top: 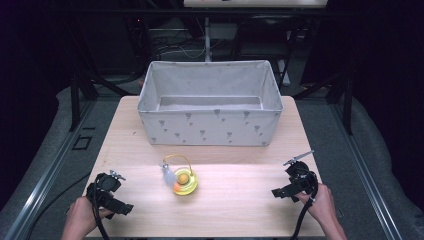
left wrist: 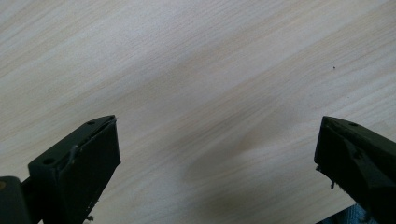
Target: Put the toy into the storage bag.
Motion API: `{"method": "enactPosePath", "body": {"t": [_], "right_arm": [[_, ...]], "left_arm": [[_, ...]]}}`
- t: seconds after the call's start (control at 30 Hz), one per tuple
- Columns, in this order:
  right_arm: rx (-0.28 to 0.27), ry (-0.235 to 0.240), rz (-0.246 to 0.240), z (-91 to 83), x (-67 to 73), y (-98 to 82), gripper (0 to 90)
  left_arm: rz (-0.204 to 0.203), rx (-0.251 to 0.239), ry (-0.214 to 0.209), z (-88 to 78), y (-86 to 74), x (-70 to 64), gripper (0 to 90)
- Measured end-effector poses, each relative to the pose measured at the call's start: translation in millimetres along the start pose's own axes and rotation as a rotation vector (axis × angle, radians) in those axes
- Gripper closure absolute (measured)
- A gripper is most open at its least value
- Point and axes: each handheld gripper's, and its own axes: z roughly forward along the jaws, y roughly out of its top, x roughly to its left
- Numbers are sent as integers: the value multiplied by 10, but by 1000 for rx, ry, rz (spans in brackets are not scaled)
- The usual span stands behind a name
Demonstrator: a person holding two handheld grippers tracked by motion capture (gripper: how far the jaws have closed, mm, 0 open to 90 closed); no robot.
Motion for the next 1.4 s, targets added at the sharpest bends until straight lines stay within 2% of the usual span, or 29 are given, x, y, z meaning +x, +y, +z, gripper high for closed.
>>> {"method": "enactPosePath", "body": {"t": [0.13, 0.23, 0.47, 0.5, 0.57, 0.67, 0.7, 0.73, 0.83, 1.1, 1.4], "right_arm": [[-3, 14, 6, 8, 17, 3, 85], [-1, -1, -2, 14, 26, 7, 86], [-7, 5, 0, 18, 49, 15, 85], [-9, 16, 1, 15, 41, 12, 85], [-3, 5, -4, 10, 33, 10, 85], [10, -4, -20, -1, 20, 10, 86], [-3, 10, -2, 10, 34, 11, 85], [10, 0, -14, 10, 33, 17, 86], [4, 7, -9, 18, 49, 20, 86], [11, 6, -12, 13, 30, 16, 86], [12, 6, -10, 16, 33, 15, 86]], "left_arm": [[2, 9, 1, 0, 0, -14, 5], [18, 8, 1, -46, 24, -48, 5], [51, -11, -17, -169, 97, -156, 5], [65, -17, -18, -211, 122, -192, 5], [69, -26, -20, -237, 134, -215, 5], [97, -35, -38, -309, 172, -302, 5], [105, -34, -40, -324, 178, -324, 6], [108, -37, -47, -341, 184, -342, 5], [119, -45, -55, -385, 203, -375, 6], [185, -103, -83, -606, 339, -549, 5], [237, -105, -104, -714, 472, -608, 4]]}}
